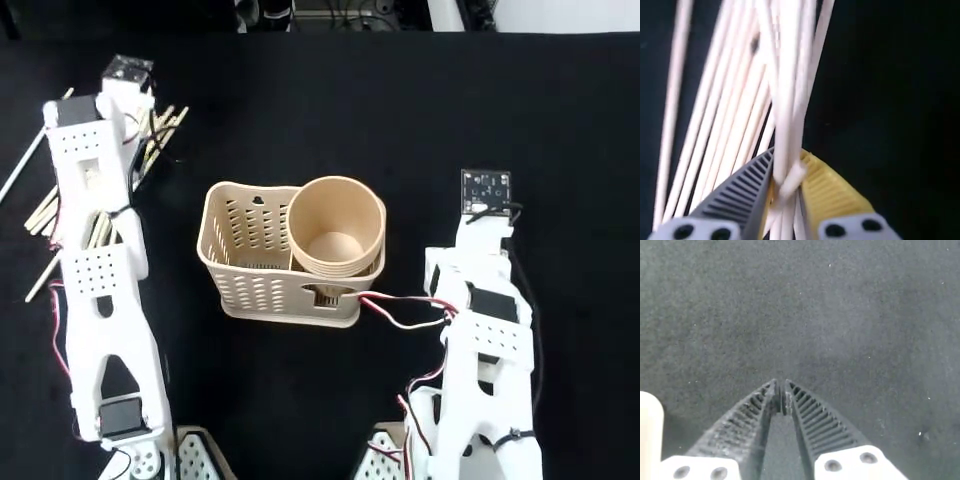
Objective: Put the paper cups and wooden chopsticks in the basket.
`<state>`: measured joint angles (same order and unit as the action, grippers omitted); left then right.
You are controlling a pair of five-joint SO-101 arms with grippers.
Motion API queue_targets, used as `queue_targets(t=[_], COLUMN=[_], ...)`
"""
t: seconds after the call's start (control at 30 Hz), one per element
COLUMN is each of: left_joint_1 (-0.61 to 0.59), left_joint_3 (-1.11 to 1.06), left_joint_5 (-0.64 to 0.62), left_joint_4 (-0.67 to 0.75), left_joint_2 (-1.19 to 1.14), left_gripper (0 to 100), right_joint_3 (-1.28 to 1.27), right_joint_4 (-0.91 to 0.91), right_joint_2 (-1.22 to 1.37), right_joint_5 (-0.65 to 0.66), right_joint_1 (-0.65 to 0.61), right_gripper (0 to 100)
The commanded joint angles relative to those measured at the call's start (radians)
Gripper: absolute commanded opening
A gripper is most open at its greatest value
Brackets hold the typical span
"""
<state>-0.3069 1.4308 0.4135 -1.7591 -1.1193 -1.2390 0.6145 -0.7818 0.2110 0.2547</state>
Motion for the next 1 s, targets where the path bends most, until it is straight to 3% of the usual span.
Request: queue_targets(t=[0.0, 0.33, 0.53, 0.67, 0.97], left_joint_1=[0.033, 0.117, 0.096, 0.09, 0.173], left_joint_3=[-0.133, -0.575, -0.639, -0.639, -0.648], left_joint_5=[-0.034, -0.04, -0.048, -0.117, -0.226], left_joint_4=[-0.005, 0.003, 0.046, 0.046, 0.044], left_joint_2=[0.245, 0.813, 0.973, 1.033, 1.249], left_gripper=[3, 3, 3, 3, 3], right_joint_3=[0.004, 0.004, 0.004, 0.002, 0.002], right_joint_4=[-0.017, -0.017, -0.017, -0.017, -0.017], right_joint_2=[0.002, 0.002, 0.002, 0.002, 0.002], right_joint_5=[0.012, 0.012, 0.012, 0.012, 0.012], right_joint_1=[-0.012, -0.012, -0.012, -0.012, -0.011], right_gripper=[2.5, 2.5, 2.5, 2.5, 2.5])
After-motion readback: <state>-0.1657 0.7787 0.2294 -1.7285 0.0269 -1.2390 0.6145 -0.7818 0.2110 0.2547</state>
